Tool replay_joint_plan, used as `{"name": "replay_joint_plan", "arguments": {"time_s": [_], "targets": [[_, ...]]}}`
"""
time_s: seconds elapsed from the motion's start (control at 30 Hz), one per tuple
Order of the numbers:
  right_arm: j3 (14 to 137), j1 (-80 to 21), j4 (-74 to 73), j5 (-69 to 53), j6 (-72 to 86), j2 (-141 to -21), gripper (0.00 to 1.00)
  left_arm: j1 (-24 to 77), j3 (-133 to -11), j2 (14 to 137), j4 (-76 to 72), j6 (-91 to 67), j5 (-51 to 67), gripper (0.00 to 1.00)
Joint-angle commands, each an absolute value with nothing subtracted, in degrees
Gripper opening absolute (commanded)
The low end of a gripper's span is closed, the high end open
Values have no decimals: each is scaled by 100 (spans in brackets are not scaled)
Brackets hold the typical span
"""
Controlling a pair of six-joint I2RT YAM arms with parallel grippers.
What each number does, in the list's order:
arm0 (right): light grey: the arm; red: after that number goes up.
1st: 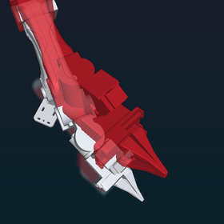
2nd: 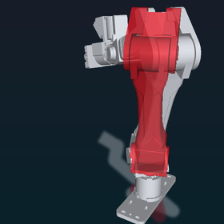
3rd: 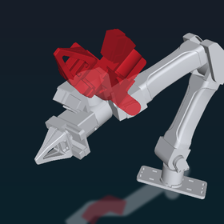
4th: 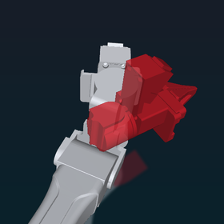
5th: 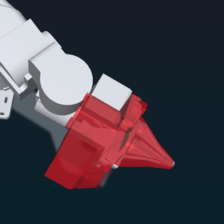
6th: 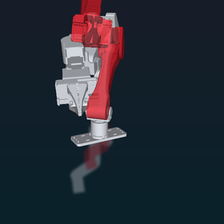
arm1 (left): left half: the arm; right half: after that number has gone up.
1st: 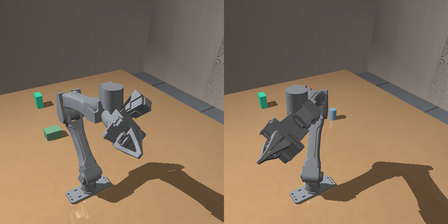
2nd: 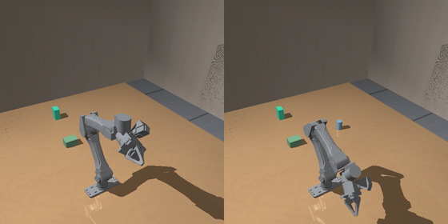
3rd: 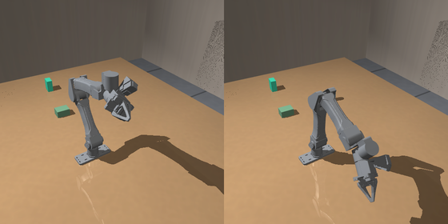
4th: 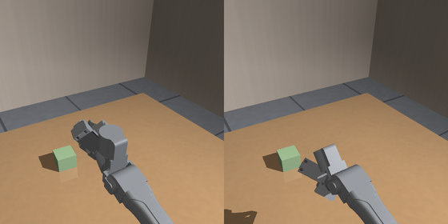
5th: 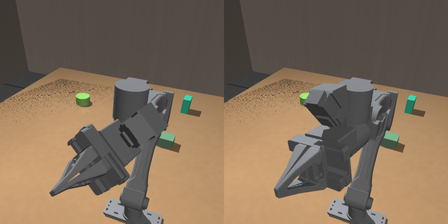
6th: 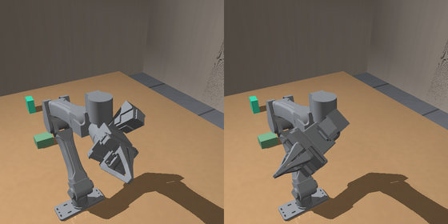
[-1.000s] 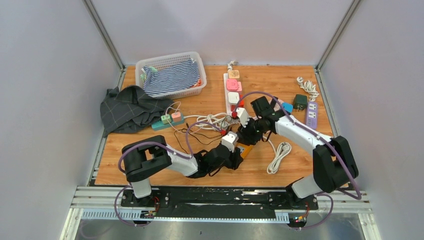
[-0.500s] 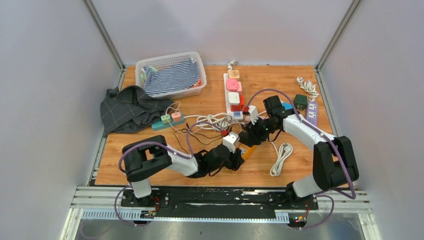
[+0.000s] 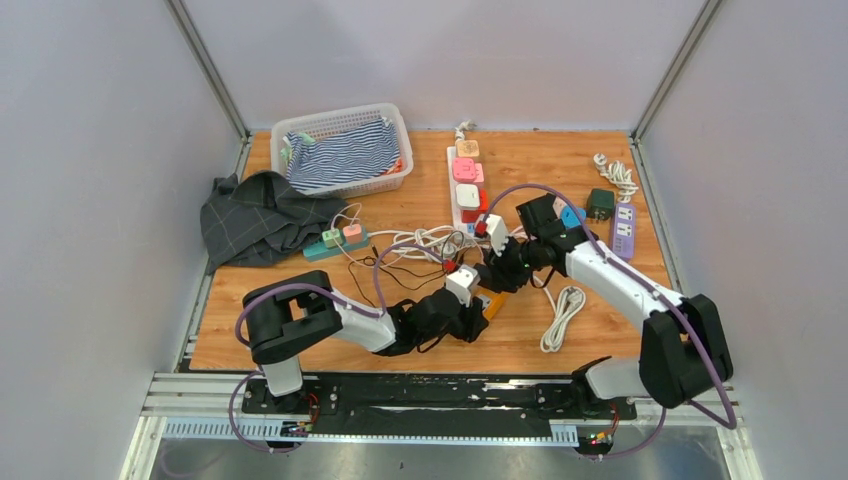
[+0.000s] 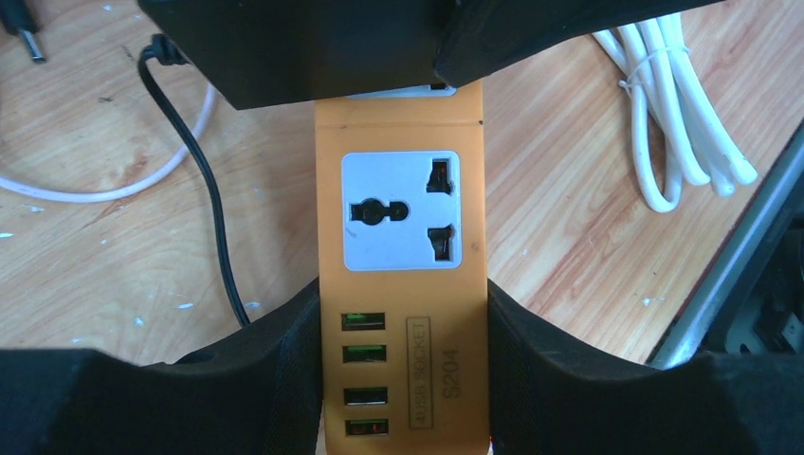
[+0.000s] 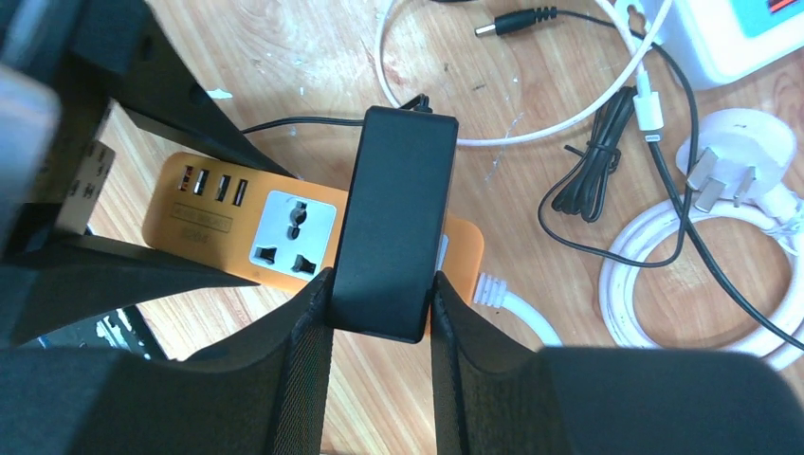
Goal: Pull the plug off the socket
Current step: Remove the plug from the socket.
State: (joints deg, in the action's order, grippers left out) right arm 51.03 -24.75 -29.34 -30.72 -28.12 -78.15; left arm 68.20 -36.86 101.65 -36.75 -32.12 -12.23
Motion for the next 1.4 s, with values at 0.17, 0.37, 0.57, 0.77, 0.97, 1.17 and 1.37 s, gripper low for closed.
{"name": "replay_joint_plan", "arguments": {"time_s": [0.17, 0.37, 0.57, 0.77, 0.97, 1.17, 1.37], "targets": [[4852, -3195, -2598, -3262, -2115, -7580, 0, 6808, -3656, 10696, -2681, -3089, -948, 0], [5247, -2787, -3375, -4792, -2269, -7842, 0, 6824, -3582, 10592, -2681, -3080, -1009, 0], [4972, -2816, -3097, -5329, -2282, -7267, 0, 6822, -3589, 10553, -2664, -3022, -932, 0], [5122, -2428, -2982, -3591, -1609, -7903, 0, 6820, -3574, 10528, -2654, -3020, -986, 0], [5047, -2874, -3188, -5701, -2068, -7571, 0, 6829, -3711, 10626, -2562, -2982, -850, 0], [4869, -2840, -2487, -3861, -1550, -7556, 0, 6839, -3698, 10591, -2549, -2997, -819, 0], [4993, -3048, -3068, -6011, -2082, -7531, 0, 6847, -3713, 10579, -2541, -2970, -756, 0]]}}
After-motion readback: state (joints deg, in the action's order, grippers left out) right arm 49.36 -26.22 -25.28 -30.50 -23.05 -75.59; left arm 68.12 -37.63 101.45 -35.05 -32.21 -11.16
